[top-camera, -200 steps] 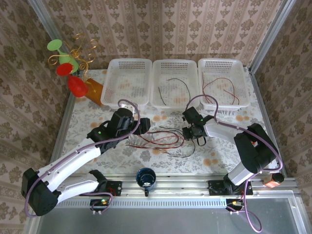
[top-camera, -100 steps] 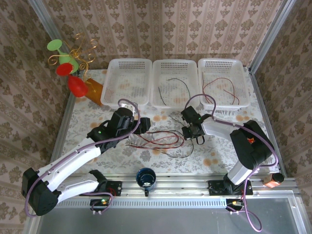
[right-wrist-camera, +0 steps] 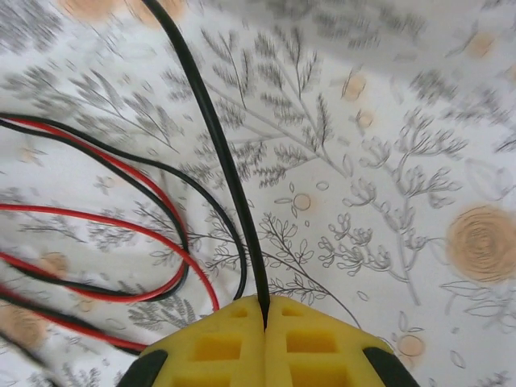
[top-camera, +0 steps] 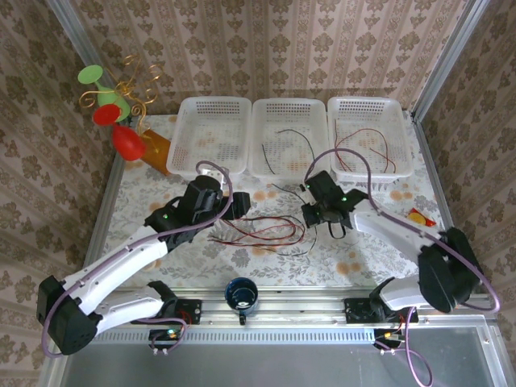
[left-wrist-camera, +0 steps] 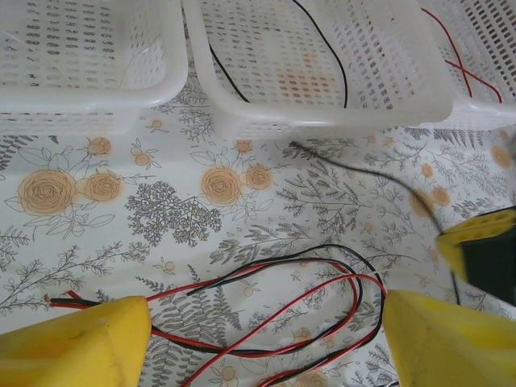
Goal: Untangle the cables
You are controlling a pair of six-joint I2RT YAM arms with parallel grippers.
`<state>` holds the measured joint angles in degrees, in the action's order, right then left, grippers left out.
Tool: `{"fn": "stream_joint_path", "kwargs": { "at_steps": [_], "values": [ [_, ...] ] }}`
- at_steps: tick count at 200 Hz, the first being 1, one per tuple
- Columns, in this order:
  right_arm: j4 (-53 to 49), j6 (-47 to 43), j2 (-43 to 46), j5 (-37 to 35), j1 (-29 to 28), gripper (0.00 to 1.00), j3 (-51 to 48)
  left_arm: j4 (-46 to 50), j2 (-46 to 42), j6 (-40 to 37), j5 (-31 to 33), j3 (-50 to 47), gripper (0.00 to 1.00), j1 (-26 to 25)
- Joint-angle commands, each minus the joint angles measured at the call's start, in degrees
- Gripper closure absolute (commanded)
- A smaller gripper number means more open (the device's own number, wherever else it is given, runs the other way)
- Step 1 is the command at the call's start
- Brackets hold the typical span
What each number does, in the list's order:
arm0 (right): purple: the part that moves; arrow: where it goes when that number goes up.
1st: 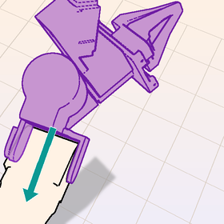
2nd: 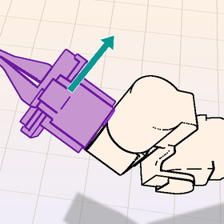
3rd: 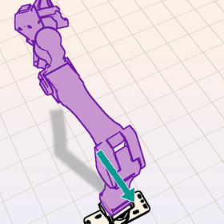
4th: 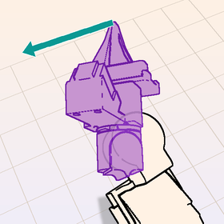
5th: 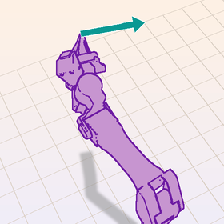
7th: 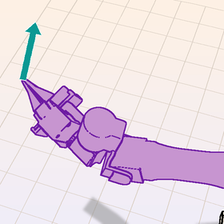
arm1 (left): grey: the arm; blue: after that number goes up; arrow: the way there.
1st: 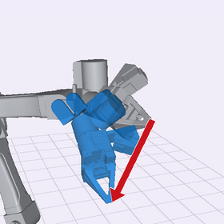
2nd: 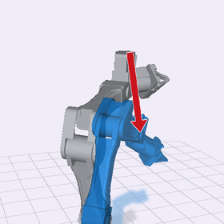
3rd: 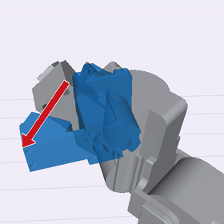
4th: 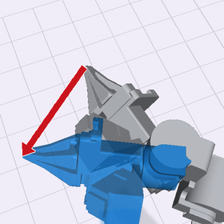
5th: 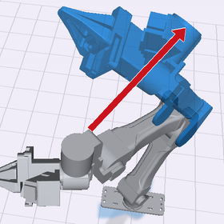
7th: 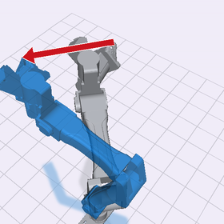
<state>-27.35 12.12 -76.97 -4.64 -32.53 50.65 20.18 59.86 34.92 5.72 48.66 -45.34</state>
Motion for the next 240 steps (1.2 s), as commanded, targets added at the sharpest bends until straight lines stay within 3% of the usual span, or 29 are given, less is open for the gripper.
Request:
{"fn": "stream_joint_path", "kwargs": {
  "at_steps": [1,63,105,151,175,216,240],
  "values": [
    [-1.8,-1.2,7.5,-2.1,0.0,1.0,-1.4,-0.6,0.5,-0.4,-1.8,2.8,0.24,-0.3],
    [-0.9,-2.1,24.1,-0.3,2.3,1.0,-0.9,-1.7,0.7,-1.2,-2.6,3.6,0.24,-0.3],
    [0.0,-3.7,27.0,1.5,2.8,1.0,4.6,-3.3,1.0,0.3,-5.1,4.7,0.23,-0.4],
    [4.7,-6.1,28.3,4.1,3.0,1.0,6.3,-9.7,2.3,6.2,-12.7,6.5,0.19,-0.4],
    [7.2,-7.8,28.0,5.7,3.5,1.0,6.6,-10.4,3.5,-1.1,-12.8,8.1,0.19,-2.2],
    [7.5,-10.1,25.1,10.4,5.6,1.0,12.0,-14.1,4.5,-22.1,-14.1,9.7,0.19,-5.9],
    [9.7,-8.7,24.1,11.3,6.3,1.0,13.4,-16.7,5.9,-22.8,-17.5,11.2,0.16,-5.9]
  ]
}}
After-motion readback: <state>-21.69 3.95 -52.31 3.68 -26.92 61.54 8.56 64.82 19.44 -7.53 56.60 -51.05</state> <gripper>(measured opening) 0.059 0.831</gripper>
